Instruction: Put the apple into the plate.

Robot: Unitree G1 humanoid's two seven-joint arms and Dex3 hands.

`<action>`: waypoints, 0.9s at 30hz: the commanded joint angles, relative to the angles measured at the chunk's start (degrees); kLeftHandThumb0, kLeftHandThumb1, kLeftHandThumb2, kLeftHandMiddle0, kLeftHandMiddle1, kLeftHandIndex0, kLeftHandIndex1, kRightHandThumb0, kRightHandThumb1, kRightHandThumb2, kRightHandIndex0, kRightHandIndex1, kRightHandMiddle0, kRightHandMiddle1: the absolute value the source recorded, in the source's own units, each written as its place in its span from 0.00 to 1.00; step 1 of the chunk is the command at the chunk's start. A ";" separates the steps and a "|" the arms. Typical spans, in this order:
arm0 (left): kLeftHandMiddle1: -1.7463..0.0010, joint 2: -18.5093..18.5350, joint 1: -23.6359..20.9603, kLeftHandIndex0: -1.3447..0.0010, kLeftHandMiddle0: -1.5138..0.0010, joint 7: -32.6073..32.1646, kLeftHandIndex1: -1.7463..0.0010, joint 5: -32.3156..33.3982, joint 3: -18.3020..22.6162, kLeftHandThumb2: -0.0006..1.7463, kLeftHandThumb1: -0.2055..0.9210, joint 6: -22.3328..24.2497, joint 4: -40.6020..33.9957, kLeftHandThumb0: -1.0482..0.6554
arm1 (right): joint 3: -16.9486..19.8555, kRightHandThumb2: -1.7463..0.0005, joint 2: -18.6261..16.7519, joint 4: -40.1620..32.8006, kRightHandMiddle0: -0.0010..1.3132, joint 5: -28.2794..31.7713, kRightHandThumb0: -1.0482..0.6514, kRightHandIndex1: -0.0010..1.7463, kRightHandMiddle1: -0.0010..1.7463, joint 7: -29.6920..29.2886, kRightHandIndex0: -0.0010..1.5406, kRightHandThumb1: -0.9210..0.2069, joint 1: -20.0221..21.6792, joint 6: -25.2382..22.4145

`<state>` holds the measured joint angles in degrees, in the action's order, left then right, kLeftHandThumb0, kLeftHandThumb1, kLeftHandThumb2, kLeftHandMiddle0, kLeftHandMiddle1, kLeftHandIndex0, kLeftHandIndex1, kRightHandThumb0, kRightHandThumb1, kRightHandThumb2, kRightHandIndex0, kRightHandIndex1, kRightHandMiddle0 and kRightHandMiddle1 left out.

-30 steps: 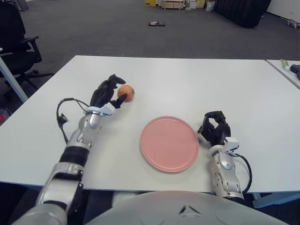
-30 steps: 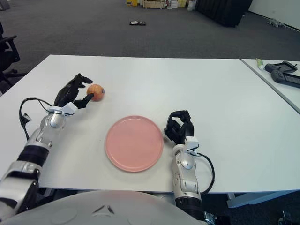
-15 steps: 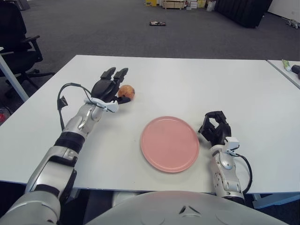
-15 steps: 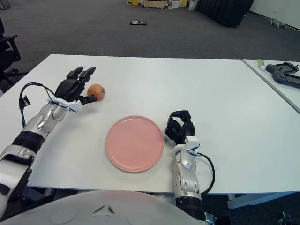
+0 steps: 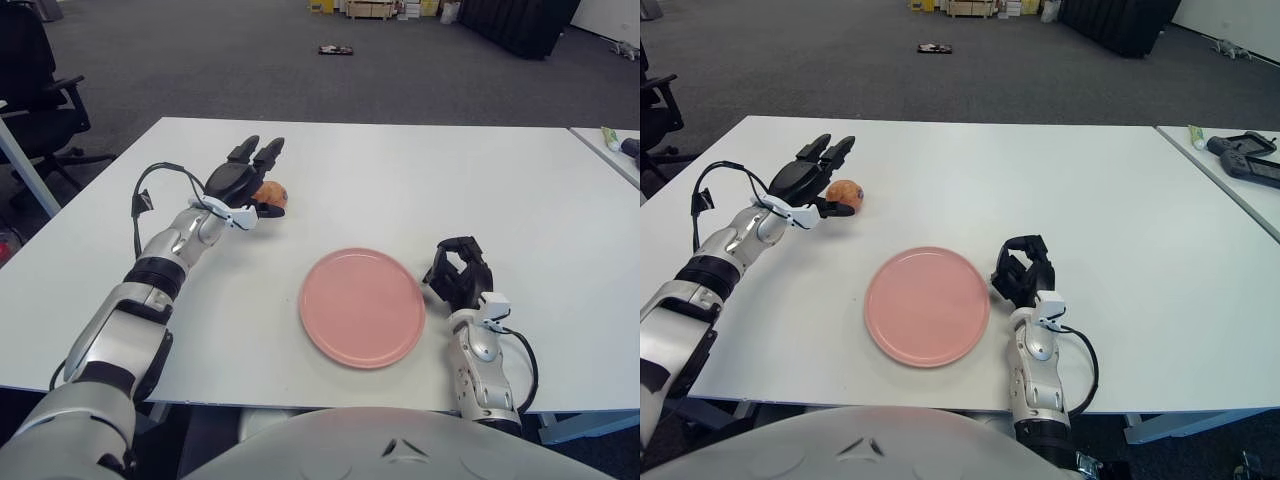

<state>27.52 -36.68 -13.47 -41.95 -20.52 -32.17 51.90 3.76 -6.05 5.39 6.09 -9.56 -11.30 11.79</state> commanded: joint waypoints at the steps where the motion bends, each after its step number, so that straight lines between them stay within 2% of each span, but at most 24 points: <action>1: 1.00 -0.04 -3.44 1.00 1.00 1.17 1.00 -0.20 -1.59 0.09 0.92 -1.07 2.98 0.00 | 0.62 0.43 -1.48 1.42 0.31 0.71 0.38 1.00 1.00 -0.12 0.61 0.30 -0.73 -1.21; 9: 1.00 -1.49 -6.91 1.00 1.00 2.19 1.00 -0.35 -4.10 0.09 0.91 -1.19 8.24 0.00 | 0.65 0.43 -1.16 1.72 0.32 0.25 0.38 1.00 1.00 -0.26 0.62 0.31 -0.70 -1.14; 15: 1.00 -4.10 -10.95 1.00 1.00 3.35 1.00 -1.22 -6.60 0.08 0.91 0.85 14.97 0.00 | 0.75 0.43 -1.18 1.47 0.32 0.34 0.38 1.00 1.00 -0.25 0.62 0.31 -0.94 -1.13; 27: 1.00 -6.00 -13.76 1.00 1.00 2.58 1.00 -2.72 -10.34 0.08 0.91 3.51 22.13 0.00 | 0.72 0.42 -1.38 0.73 0.32 0.31 0.38 1.00 1.00 -0.54 0.61 0.31 -1.43 -1.17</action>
<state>21.42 -48.89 -10.64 -44.07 -30.06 -29.64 72.65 3.87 -6.04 5.33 6.06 -9.57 -11.41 12.35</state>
